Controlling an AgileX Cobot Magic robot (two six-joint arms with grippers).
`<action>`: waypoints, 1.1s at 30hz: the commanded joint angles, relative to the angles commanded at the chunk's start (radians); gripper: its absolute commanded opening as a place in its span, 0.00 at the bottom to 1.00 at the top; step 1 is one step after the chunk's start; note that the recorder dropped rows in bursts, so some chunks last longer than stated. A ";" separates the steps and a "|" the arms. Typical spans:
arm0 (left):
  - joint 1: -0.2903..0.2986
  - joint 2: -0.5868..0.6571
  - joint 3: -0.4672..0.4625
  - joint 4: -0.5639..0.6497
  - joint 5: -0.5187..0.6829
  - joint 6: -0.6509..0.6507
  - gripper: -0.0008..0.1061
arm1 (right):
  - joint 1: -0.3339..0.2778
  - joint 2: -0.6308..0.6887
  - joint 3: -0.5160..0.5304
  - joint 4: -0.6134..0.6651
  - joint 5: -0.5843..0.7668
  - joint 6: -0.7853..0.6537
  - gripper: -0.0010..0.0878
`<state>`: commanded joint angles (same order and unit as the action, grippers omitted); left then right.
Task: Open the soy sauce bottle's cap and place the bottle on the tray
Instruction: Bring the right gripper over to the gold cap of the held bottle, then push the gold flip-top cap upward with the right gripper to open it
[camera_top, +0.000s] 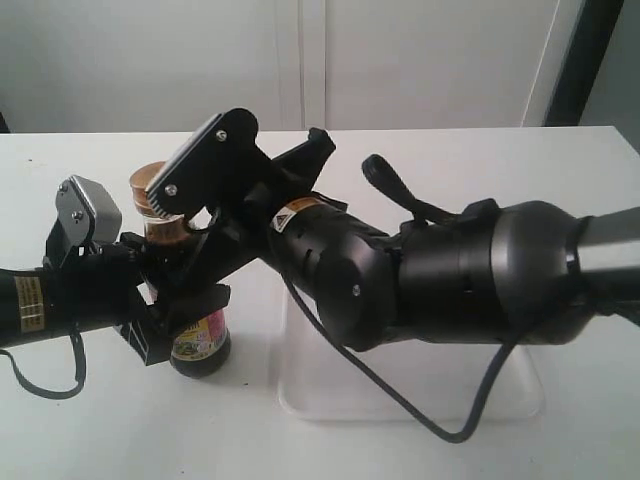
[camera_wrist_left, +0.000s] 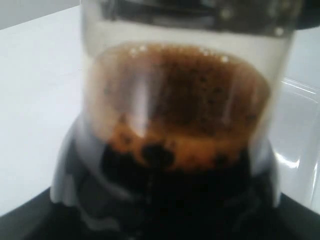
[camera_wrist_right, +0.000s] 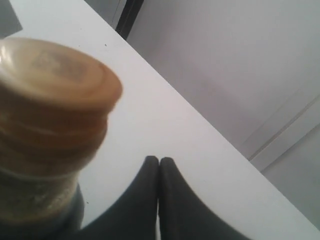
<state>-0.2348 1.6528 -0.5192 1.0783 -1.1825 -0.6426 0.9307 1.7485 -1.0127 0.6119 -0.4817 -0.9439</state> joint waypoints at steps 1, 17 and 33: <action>0.000 0.000 0.000 0.000 0.002 0.000 0.01 | 0.000 0.000 -0.007 0.006 0.006 -0.013 0.01; 0.000 0.000 0.000 0.000 0.002 0.005 0.01 | 0.028 0.000 -0.034 0.099 0.006 -0.129 0.01; 0.000 0.000 0.000 0.000 0.008 0.013 0.01 | 0.056 0.000 -0.080 0.160 0.014 -0.160 0.01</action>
<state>-0.2348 1.6528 -0.5192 1.0783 -1.1741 -0.6292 0.9869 1.7485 -1.0924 0.7720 -0.4673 -1.1034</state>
